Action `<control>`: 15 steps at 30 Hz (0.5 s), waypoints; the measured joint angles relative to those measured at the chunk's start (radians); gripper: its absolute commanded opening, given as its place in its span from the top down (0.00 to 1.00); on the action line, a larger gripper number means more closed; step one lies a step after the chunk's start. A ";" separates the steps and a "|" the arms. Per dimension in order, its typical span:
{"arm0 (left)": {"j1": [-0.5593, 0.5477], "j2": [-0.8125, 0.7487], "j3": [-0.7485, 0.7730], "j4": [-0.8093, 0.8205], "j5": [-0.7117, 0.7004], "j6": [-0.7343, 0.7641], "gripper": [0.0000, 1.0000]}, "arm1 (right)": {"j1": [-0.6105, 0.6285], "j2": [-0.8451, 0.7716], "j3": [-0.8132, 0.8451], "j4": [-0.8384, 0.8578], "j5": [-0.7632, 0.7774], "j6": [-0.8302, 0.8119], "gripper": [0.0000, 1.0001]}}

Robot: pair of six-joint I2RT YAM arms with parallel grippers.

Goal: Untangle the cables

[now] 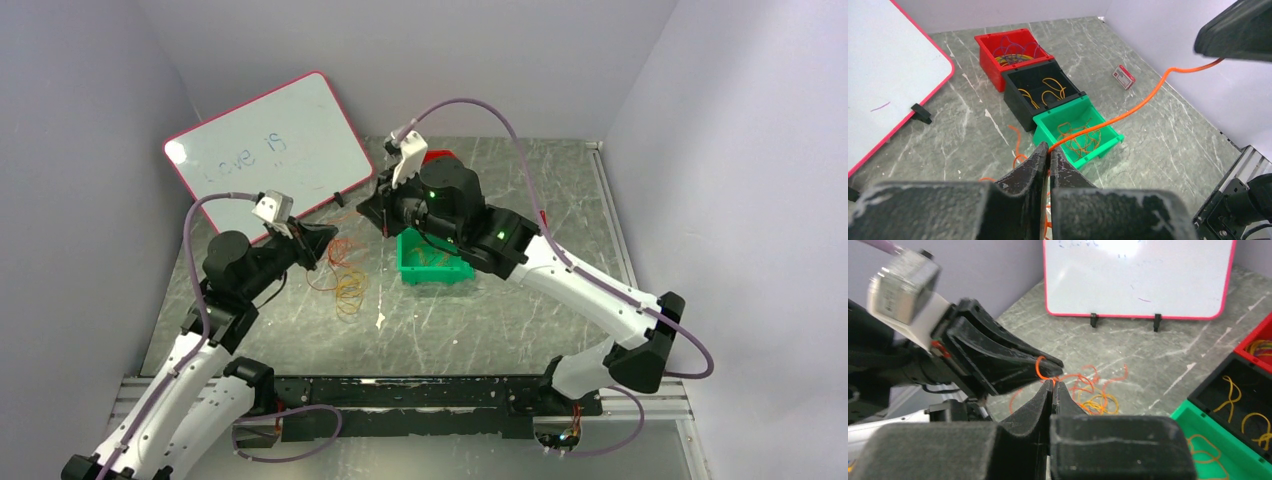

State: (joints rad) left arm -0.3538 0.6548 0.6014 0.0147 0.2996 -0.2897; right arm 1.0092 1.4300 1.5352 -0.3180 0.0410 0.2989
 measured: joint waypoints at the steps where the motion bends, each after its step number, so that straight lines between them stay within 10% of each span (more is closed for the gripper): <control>1: 0.000 -0.004 0.005 -0.008 0.001 0.003 0.93 | 0.000 -0.010 -0.014 0.000 0.008 -0.003 1.00; 8: 0.000 -0.018 0.043 -0.060 0.001 0.033 0.93 | 0.000 -0.042 -0.065 -0.006 0.047 -0.042 0.58; 15: 0.000 0.010 0.078 -0.107 0.021 0.074 0.93 | -0.001 -0.123 -0.085 0.016 -0.004 -0.172 0.44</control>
State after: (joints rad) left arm -0.3538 0.6651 0.6792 -0.0921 0.3202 -0.2161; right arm 1.0080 1.3071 1.4506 -0.3023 0.0372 0.1268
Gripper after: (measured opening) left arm 0.078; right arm 0.538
